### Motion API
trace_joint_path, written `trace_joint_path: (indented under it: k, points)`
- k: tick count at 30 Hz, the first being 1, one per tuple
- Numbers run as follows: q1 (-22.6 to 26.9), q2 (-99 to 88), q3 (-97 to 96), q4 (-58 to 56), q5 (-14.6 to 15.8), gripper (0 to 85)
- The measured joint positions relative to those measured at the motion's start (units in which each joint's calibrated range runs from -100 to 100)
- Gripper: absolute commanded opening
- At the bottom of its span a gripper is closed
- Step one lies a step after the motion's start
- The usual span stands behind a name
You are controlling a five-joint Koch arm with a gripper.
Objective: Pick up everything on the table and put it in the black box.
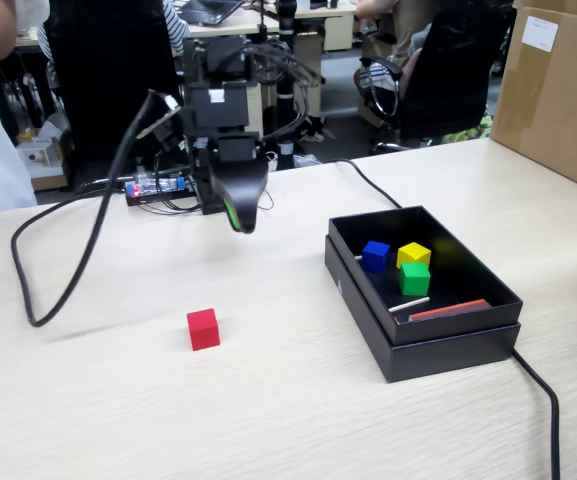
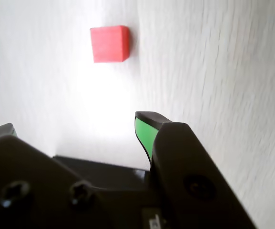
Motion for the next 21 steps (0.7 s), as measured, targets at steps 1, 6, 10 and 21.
trace_joint_path:
  k: [1, 6, 10, 21]
  points:
    - [-0.49, 1.42, -0.09, 0.0, -0.2, 49.5]
    - [-2.49, 10.74, -0.09, 0.0, -1.17, 49.5]
    - [-3.42, 15.4, -0.09, 0.0, -1.61, 49.3]
    - [-4.93, 26.67, 5.2, 0.0, -2.34, 47.5]
